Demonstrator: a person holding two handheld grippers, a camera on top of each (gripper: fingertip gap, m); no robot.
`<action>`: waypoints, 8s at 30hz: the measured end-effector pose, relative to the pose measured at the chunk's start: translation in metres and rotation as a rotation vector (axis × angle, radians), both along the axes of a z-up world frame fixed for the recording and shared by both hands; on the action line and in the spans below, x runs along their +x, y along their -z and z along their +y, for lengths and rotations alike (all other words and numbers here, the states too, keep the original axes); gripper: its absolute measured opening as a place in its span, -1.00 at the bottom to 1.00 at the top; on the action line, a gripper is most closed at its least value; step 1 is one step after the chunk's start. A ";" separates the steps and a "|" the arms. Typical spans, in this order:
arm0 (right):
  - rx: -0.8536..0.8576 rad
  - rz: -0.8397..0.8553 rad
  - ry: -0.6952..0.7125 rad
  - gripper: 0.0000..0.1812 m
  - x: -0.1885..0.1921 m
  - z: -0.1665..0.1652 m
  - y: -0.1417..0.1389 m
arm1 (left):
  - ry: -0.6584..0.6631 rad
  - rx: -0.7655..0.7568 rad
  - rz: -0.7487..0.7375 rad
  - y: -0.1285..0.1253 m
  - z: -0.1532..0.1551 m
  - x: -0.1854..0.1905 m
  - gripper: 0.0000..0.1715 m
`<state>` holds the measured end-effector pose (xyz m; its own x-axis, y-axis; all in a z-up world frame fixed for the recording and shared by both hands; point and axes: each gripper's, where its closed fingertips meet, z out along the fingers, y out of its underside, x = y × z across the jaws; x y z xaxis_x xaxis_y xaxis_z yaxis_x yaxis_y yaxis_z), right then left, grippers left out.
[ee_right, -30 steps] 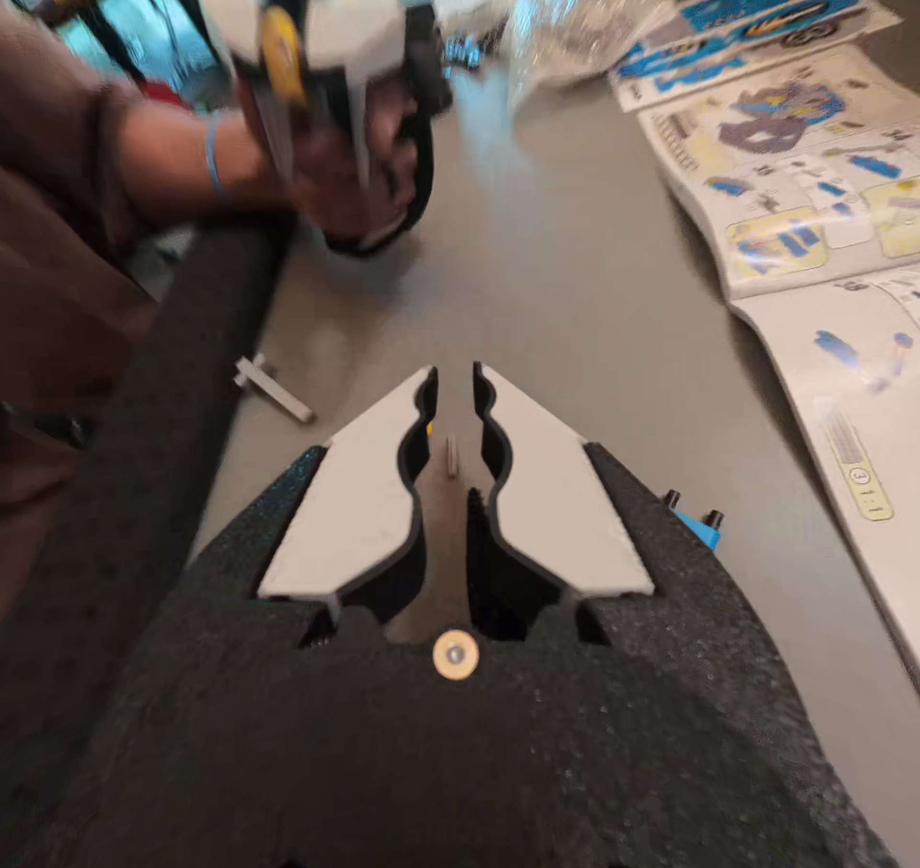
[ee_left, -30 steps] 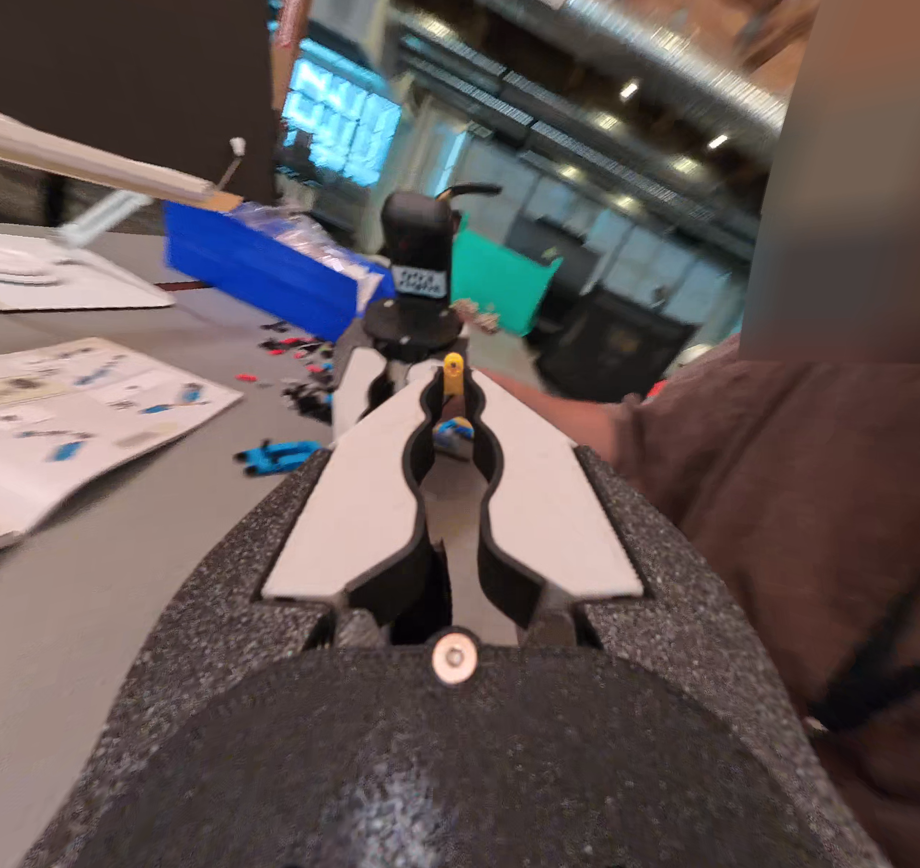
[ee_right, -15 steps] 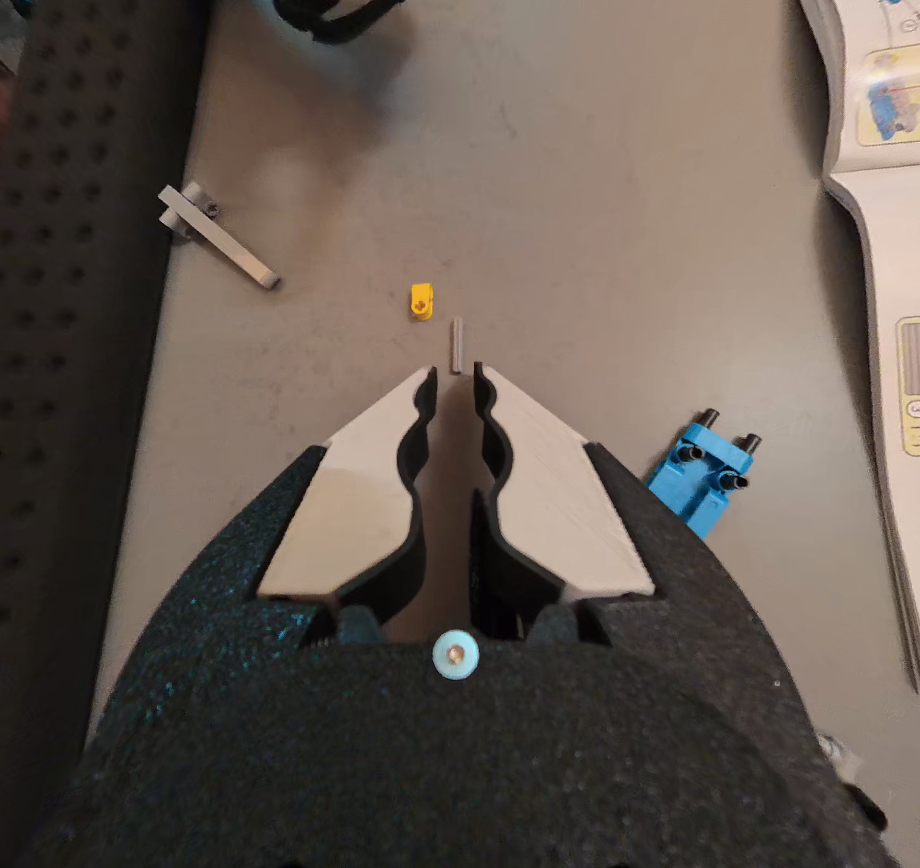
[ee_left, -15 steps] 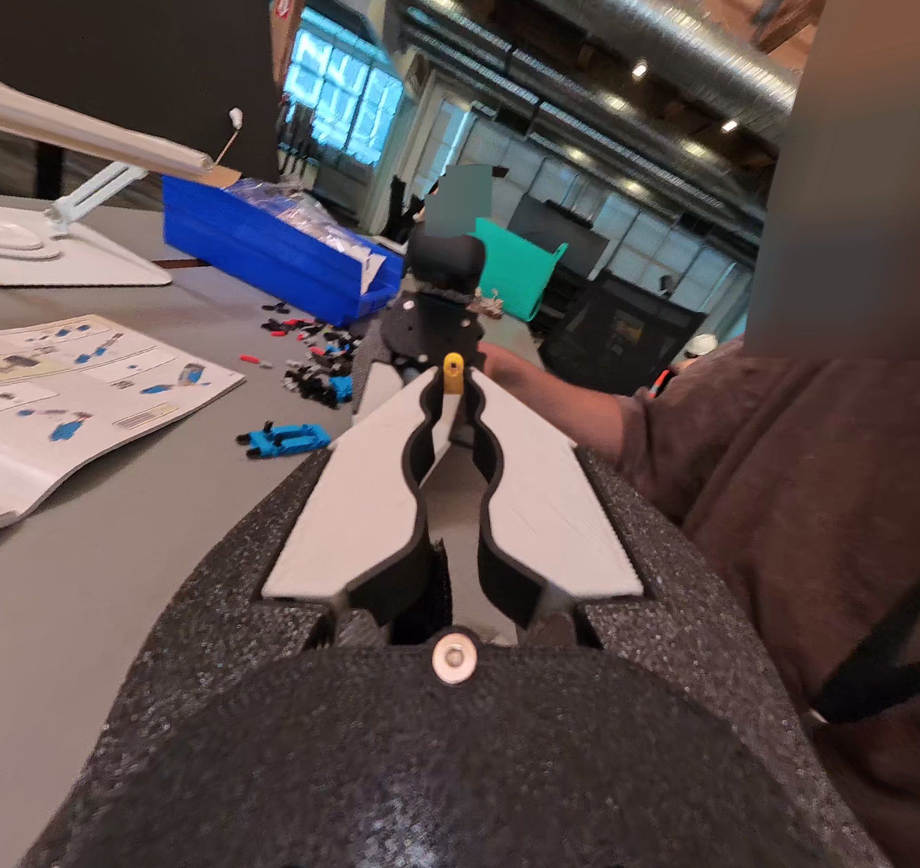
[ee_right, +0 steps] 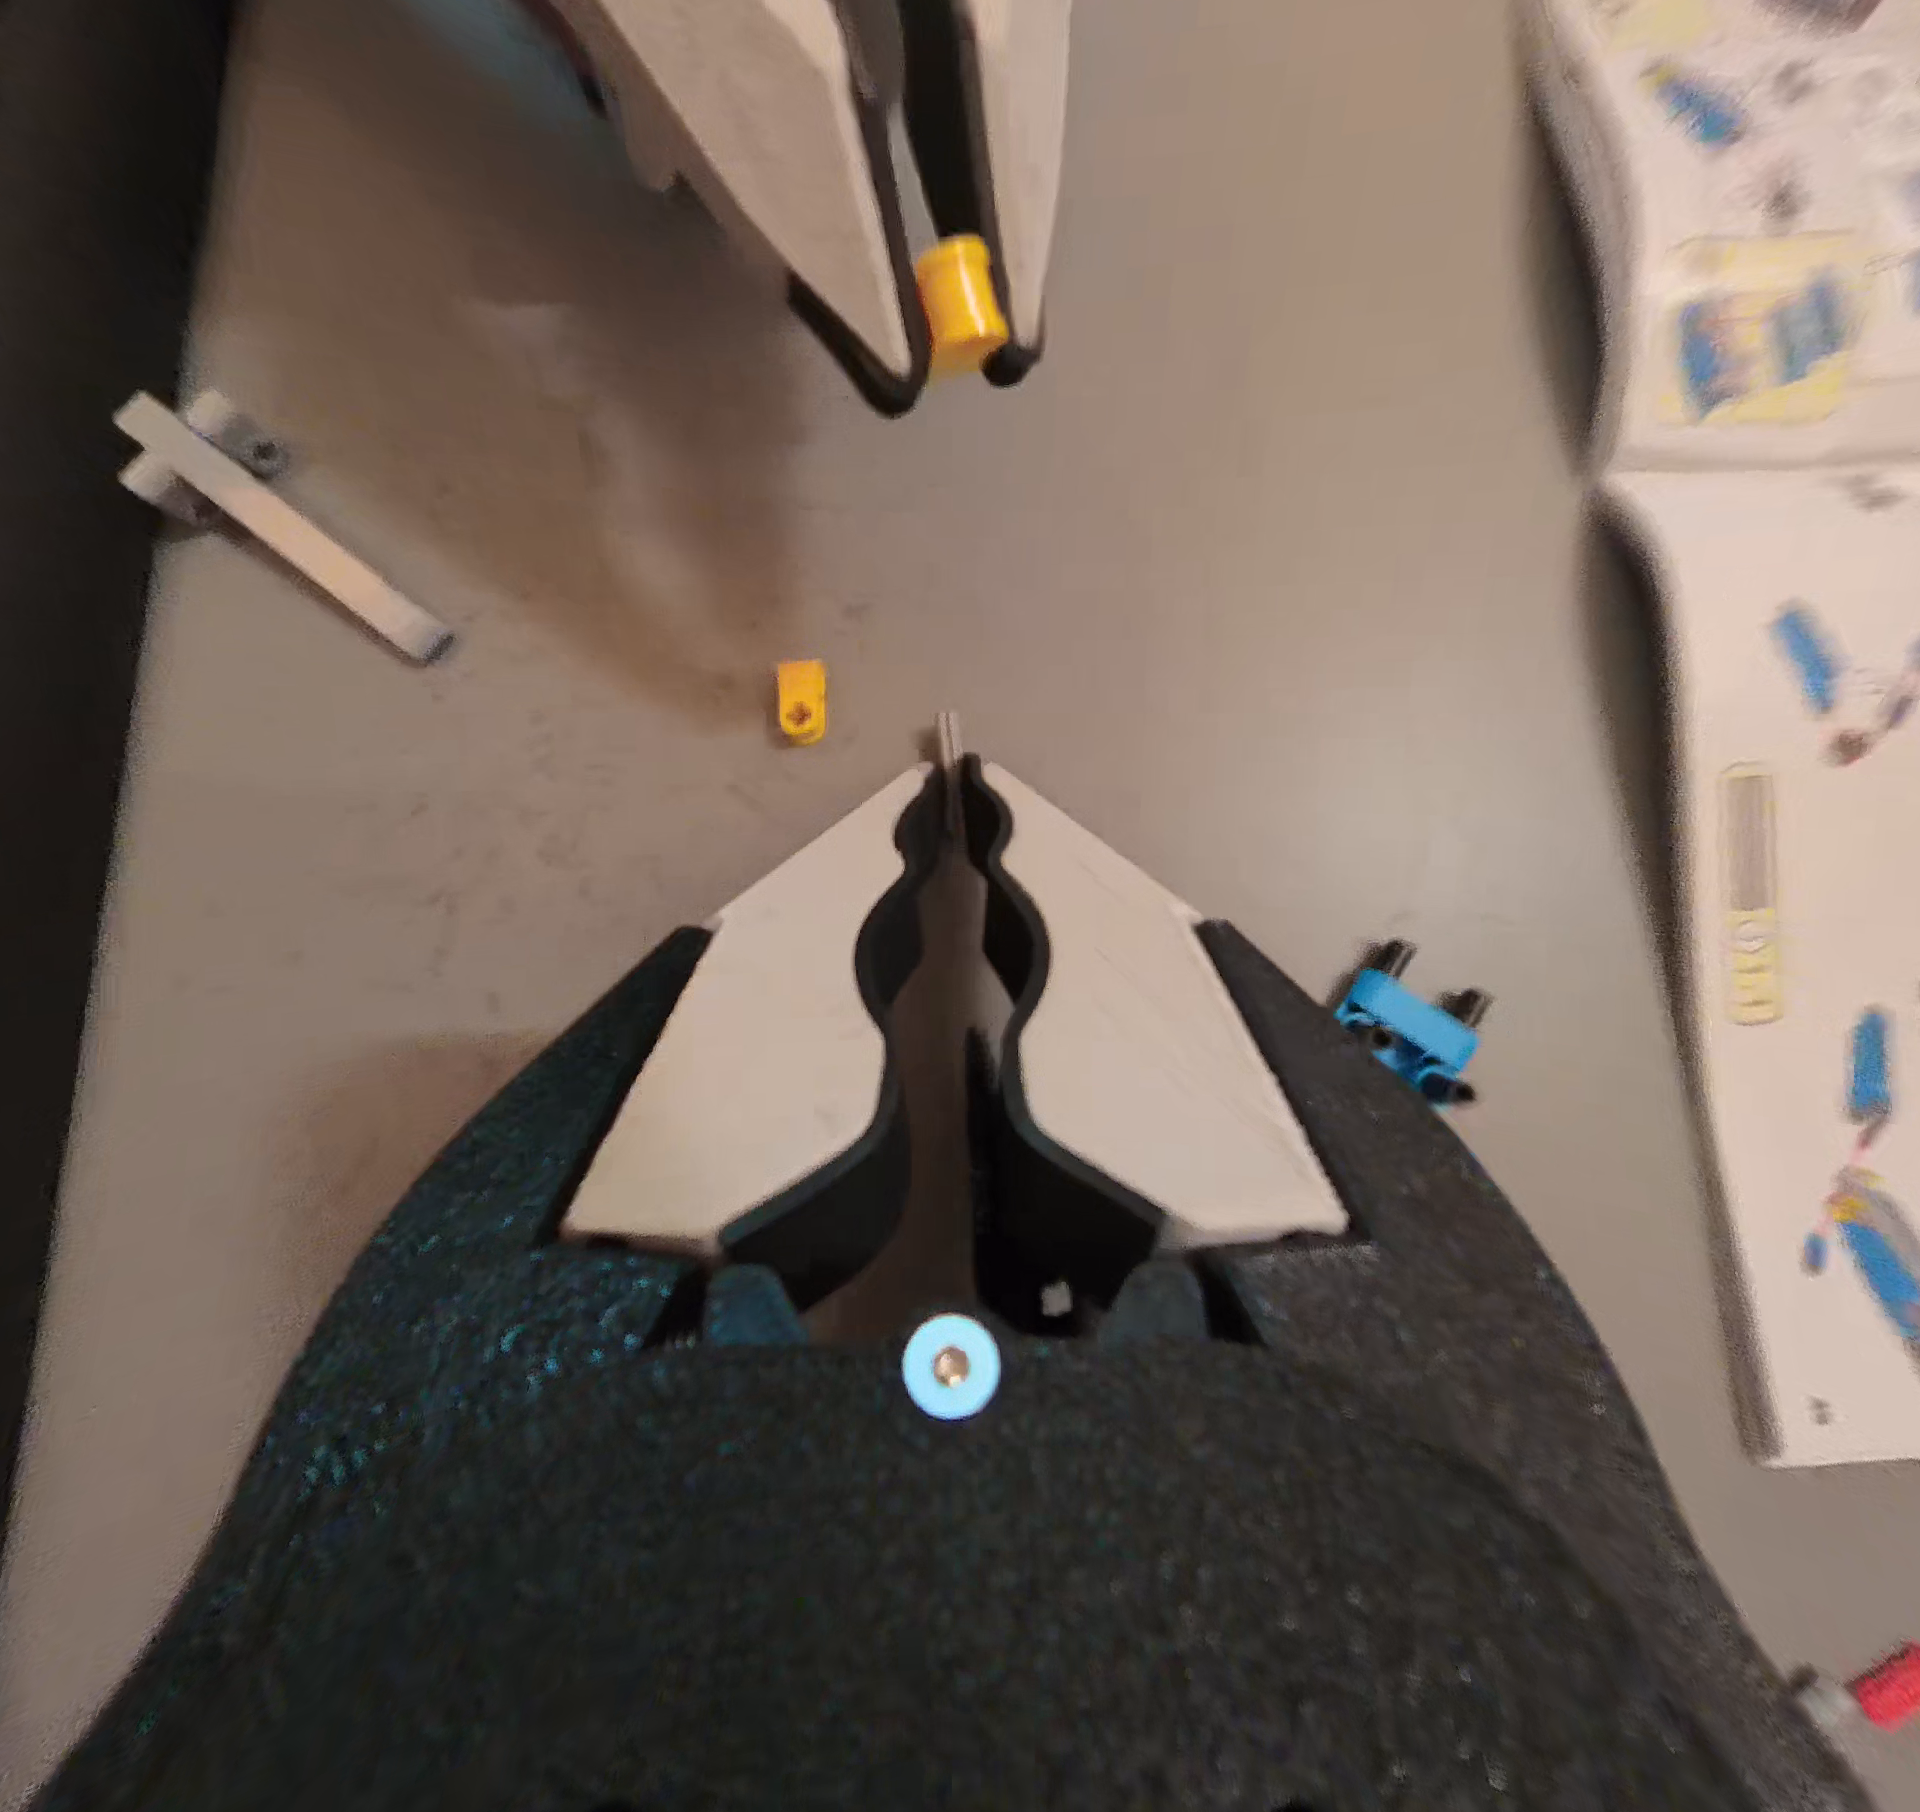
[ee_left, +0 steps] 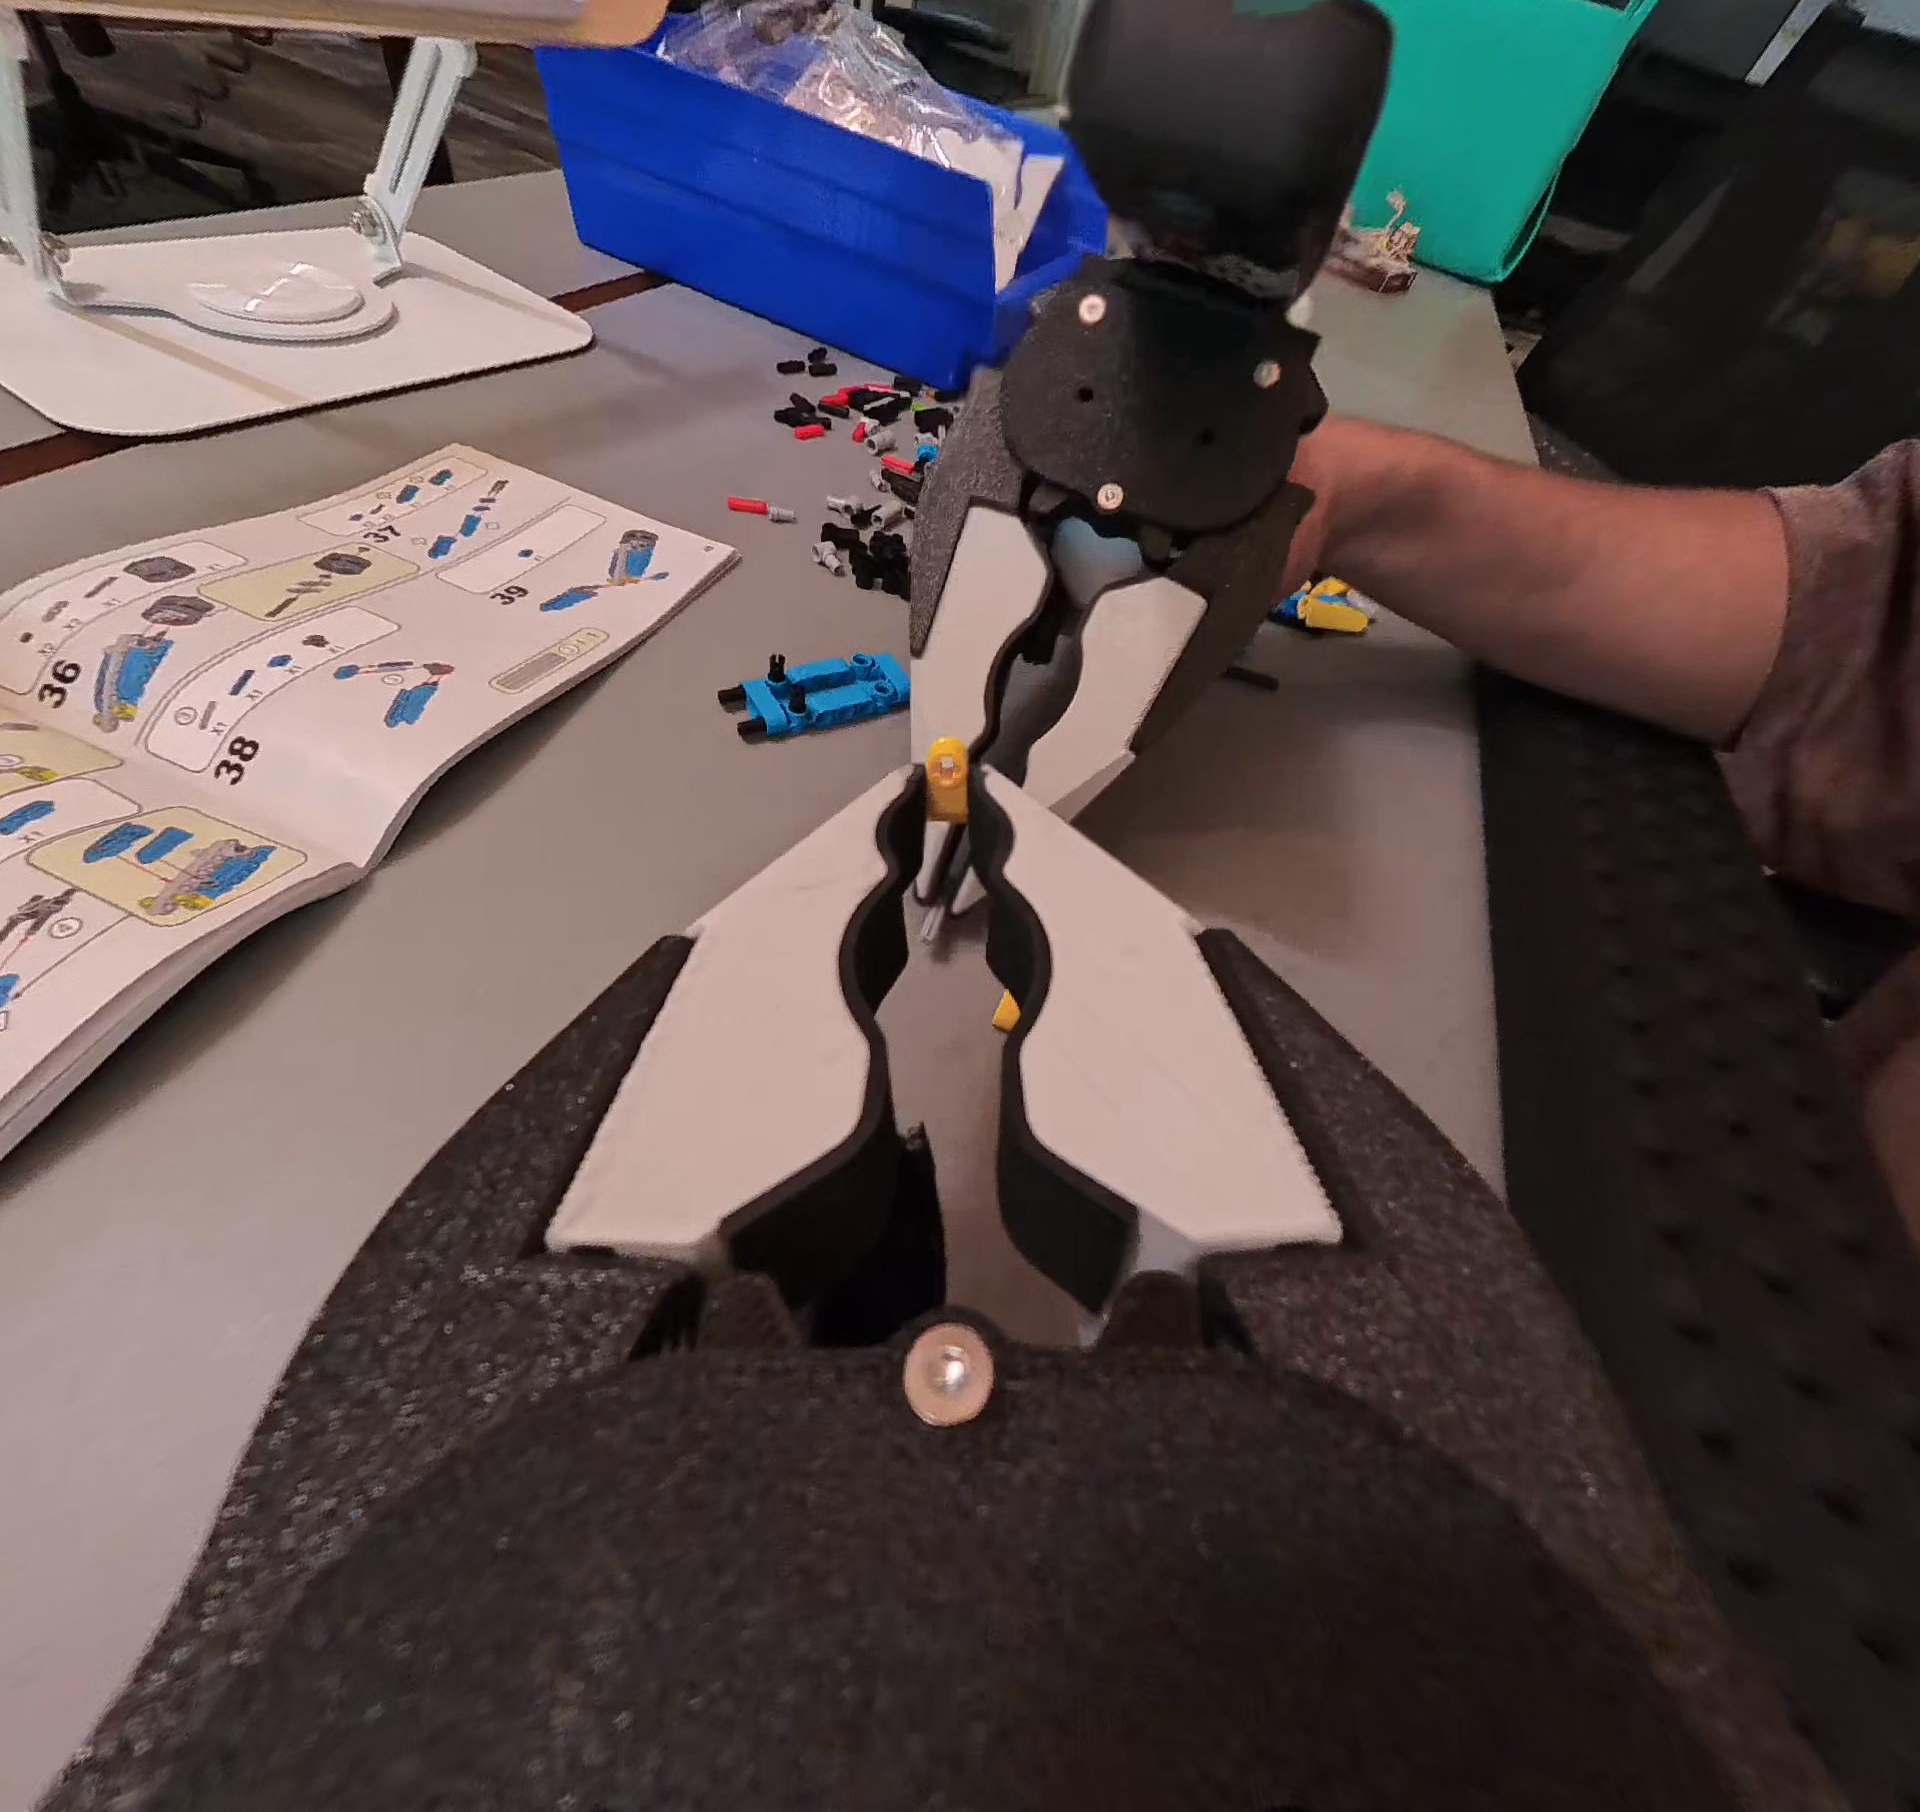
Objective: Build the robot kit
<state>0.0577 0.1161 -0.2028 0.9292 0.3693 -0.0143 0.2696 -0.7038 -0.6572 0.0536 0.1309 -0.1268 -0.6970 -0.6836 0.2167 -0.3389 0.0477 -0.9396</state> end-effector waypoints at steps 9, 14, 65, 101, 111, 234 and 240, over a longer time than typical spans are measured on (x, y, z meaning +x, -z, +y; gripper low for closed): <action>0.352 -0.104 0.039 -0.97 0.001 0.014 -0.081 | 0.009 -0.121 0.032 -0.009 0.005 0.000 -0.92; 0.379 0.013 0.055 -0.96 -0.003 0.019 -0.083 | 0.021 -0.179 0.057 -0.012 0.007 -0.001 -0.92; 0.224 -0.312 -0.116 -0.97 -0.016 0.014 -0.031 | 0.079 0.326 0.003 0.041 -0.012 -0.011 -0.92; 0.243 -0.629 -0.082 -0.96 -0.001 0.024 -0.033 | -0.029 0.171 0.165 0.041 -0.002 0.002 -0.93; 0.283 -0.346 0.011 -0.98 0.005 0.026 -0.045 | -0.038 -0.125 0.264 0.022 0.005 0.009 -0.92; 0.563 -0.061 0.125 -0.74 -0.004 0.035 -0.105 | 0.132 -0.790 0.380 -0.035 0.010 0.003 -0.77; 0.542 -0.165 0.097 -0.74 -0.006 0.036 -0.097 | 0.171 -0.724 0.394 -0.029 0.000 -0.004 -0.92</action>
